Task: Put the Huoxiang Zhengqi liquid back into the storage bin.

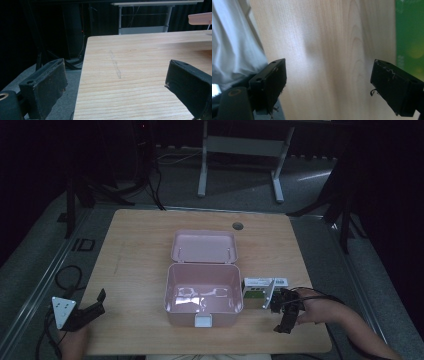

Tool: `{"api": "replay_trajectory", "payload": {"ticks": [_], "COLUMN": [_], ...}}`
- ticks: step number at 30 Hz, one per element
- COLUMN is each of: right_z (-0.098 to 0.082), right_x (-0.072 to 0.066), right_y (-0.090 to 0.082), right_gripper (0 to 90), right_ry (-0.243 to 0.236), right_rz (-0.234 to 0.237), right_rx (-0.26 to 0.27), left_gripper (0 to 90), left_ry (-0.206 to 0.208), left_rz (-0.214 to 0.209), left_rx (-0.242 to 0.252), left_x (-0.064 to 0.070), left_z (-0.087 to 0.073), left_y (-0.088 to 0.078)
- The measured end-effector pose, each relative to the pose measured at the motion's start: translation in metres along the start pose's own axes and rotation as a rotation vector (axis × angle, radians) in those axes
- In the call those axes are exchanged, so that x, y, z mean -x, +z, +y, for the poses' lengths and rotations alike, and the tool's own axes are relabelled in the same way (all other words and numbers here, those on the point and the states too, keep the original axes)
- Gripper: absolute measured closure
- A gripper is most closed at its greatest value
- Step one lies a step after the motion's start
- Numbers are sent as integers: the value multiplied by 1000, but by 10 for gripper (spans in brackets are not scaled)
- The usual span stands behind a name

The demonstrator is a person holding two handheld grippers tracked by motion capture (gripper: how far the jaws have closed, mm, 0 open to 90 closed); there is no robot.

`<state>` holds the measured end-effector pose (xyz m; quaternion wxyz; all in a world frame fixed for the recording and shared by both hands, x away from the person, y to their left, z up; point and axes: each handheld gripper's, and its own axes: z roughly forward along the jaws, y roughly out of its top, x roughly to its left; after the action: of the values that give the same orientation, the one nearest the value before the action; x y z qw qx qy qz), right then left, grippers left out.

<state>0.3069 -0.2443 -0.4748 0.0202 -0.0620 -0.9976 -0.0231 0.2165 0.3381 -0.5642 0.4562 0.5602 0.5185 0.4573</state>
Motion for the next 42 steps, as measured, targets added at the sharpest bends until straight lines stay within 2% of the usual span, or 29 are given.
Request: {"api": "replay_trajectory", "payload": {"ticks": [3, 5, 7, 10, 12, 22, 27, 36, 39, 42], "right_z": [5, 7, 10, 14, 17, 27, 29, 32, 33, 34], "right_x": [-3, -3, -2, -2, -1, 4, 10, 28, 36, 44], "right_y": [-3, -7, -12, -20, -24, -49, -59, -81, -88, -89], "right_gripper": [131, 126, 126, 128, 132, 135, 138, 213, 223, 252], "right_ry": [-27, -29, -16, -26, -31, -55, -63, -81, -73, -76], "right_rz": [6, -11, -3, -22, -13, -27, -43, -96, -90, -85], "right_rx": [-9, -10, 8, 9, 12, 1, 4, 23, 46, 42], "left_gripper": [38, 38, 38, 38, 38, 38, 38, 38, 38, 38], "left_ry": [1, 4, 5, 2, 1, -1, -2, -3, -4, -3], "left_rz": [-1, 0, -1, -1, 0, -3, -3, -6, -6, -8], "left_rx": [0, -1, -1, 0, -1, -1, -1, -1, 0, -2], "left_x": [0, 0, 0, 0, 0, 0, 0, -1, -1, -1], "left_z": [0, 0, 0, 0, 0, 0, 0, 0, 0, 0], "left_y": [0, 0, 0, 0, 0, 0, 0, 0, 0, 0]}}
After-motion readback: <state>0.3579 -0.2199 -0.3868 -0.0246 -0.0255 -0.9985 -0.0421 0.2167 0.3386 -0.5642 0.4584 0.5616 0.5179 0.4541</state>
